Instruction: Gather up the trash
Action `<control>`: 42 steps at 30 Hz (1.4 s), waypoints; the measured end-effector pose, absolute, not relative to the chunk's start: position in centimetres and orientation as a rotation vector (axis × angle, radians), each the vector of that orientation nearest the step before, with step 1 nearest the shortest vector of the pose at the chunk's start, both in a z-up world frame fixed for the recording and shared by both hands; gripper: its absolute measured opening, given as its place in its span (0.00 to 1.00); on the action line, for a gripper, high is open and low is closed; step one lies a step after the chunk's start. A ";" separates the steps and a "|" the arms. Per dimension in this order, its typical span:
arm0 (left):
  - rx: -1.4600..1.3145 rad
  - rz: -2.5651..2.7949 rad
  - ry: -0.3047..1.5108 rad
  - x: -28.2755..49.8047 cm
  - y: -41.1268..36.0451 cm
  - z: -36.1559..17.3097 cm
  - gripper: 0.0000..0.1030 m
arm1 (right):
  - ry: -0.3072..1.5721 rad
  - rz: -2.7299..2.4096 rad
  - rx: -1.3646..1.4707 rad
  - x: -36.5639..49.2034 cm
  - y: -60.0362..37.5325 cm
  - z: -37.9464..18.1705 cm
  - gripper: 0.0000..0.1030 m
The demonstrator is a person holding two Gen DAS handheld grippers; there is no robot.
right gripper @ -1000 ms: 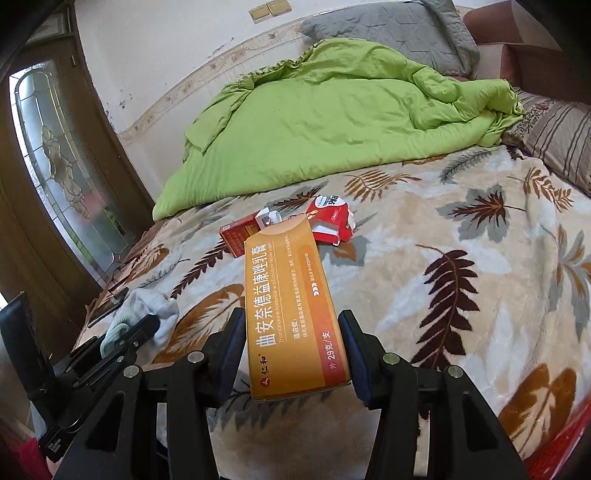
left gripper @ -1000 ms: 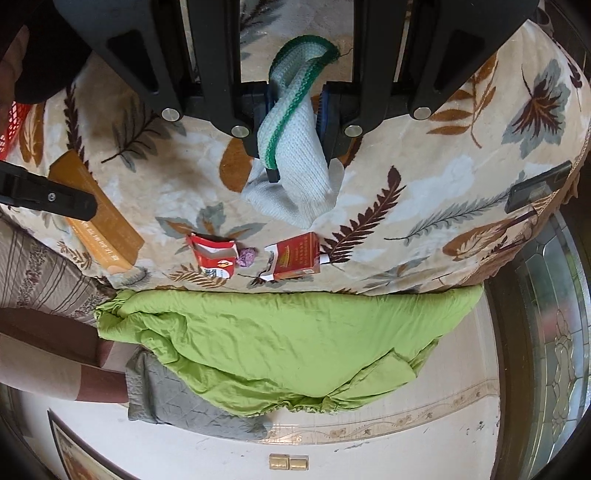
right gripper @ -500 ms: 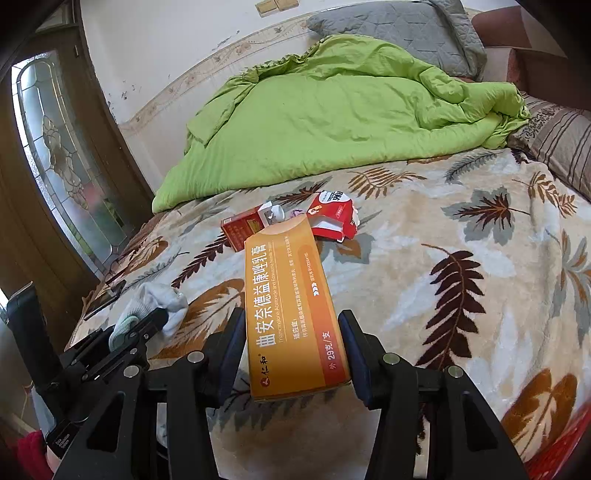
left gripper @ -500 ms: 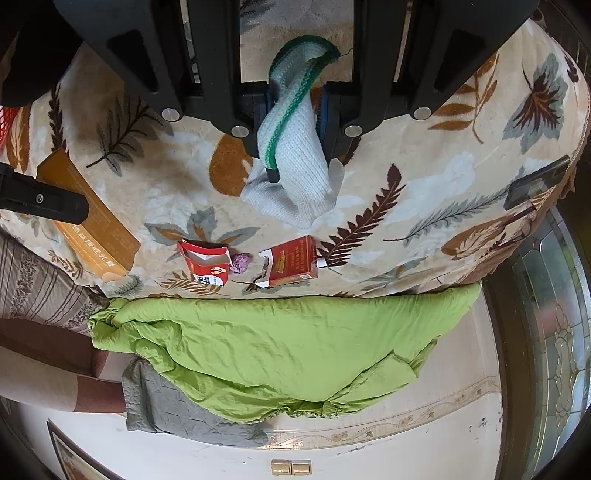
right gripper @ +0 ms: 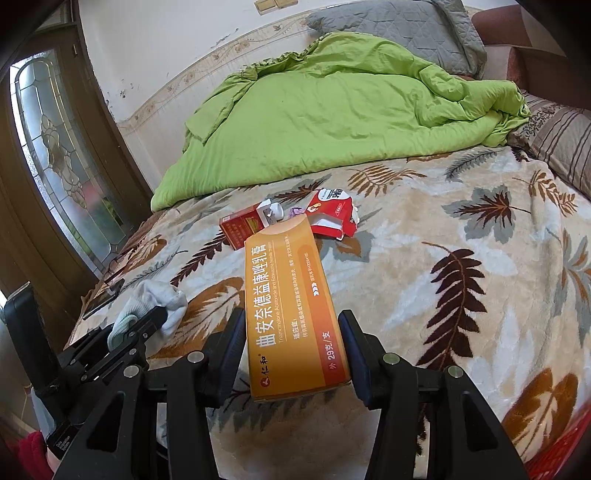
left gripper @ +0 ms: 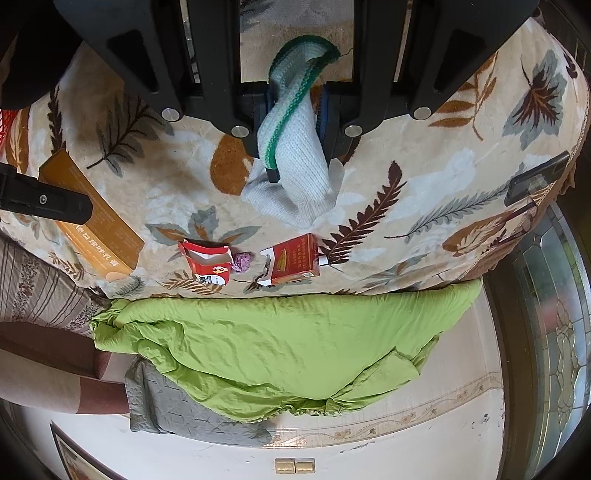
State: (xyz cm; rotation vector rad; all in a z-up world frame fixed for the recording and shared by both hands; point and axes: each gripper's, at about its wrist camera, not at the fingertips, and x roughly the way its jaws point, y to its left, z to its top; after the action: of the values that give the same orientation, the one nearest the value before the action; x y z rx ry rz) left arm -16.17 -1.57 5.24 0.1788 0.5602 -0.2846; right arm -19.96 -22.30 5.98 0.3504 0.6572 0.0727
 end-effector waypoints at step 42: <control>0.138 -0.396 0.551 -16.7 -2.0 5.6 0.16 | 0.653 0.079 0.368 -20.2 -22.5 6.0 0.53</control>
State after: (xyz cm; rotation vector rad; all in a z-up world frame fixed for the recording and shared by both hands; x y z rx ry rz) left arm -16.72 -1.97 5.59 0.1380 0.5514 -0.3958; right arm -20.16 -22.48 6.04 0.3685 0.6527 0.0793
